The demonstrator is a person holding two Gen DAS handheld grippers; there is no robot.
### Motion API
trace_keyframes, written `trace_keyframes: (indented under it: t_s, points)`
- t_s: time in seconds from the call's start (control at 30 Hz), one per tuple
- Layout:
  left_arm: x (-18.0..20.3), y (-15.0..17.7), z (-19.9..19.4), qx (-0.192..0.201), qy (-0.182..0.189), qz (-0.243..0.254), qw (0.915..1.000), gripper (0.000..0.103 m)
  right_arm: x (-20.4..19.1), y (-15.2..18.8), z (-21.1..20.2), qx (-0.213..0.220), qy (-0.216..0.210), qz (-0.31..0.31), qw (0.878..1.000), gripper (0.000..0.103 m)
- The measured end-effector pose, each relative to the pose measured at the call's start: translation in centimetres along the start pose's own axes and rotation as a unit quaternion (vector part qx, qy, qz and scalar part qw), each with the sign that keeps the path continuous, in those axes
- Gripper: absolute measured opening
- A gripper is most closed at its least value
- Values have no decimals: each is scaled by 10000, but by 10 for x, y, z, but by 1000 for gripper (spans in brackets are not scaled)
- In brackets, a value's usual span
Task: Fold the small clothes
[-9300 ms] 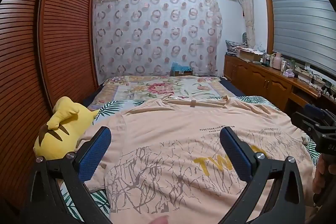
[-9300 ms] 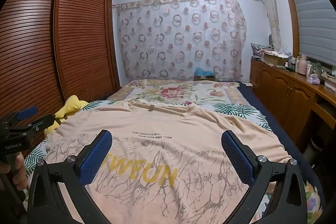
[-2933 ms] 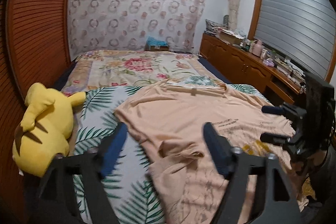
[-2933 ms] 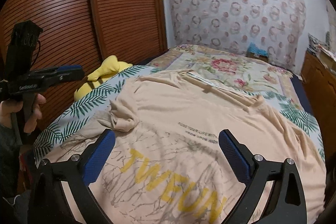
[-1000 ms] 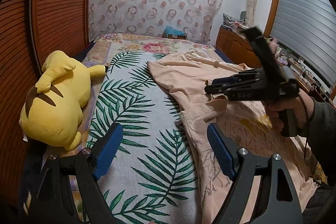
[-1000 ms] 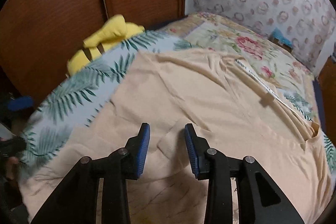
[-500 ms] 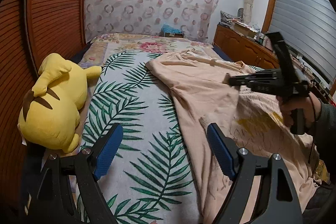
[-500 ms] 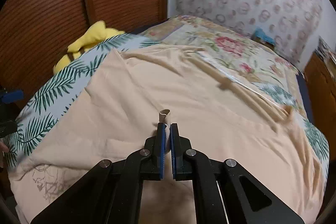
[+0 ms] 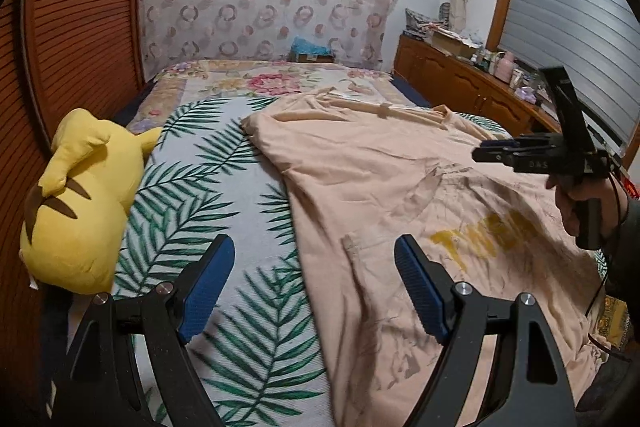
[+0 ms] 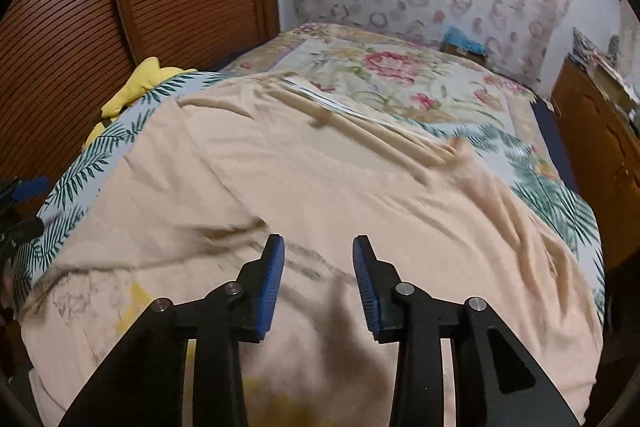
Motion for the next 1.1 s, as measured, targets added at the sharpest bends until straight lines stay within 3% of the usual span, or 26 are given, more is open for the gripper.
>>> trace_keyframes:
  t_s: [0.13, 0.17, 0.2, 0.33, 0.43, 0.6, 1.1]
  points:
    - [14, -2, 4, -29, 254, 49, 9997, 80, 27, 21, -16, -78, 160, 176, 9997, 38]
    - [18, -2, 5, -32, 348, 49, 9994, 76, 32, 27, -21, -72, 181, 195, 9996, 38]
    - [21, -2, 6, -54, 410, 48, 9991, 66, 34, 31, -25, -69, 204, 208, 9996, 38]
    - [31, 0, 17, -235, 359, 157, 9990, 39, 40, 44, -27, -162, 232, 331, 9991, 38]
    - [37, 5, 26, -411, 358, 220, 9983, 32, 40, 52, -28, -98, 206, 365, 9991, 38]
    - [36, 12, 36, -596, 243, 278, 9975, 29, 40, 57, -29, 28, 425, 138, 9990, 38]
    - [37, 16, 54, -910, 122, 392, 9950, 29, 41, 56, -28, 52, 413, 141, 9990, 39]
Point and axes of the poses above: each gripper's, at about its wrist camera, not at the fingertips, and z roughly the way its jaws point, x to its right, y to its underside, the point moved 10 cm from there along z, roughly the way its jaws point, and after that the axes turned 4 degrees about -z, right-handed, at the moved point
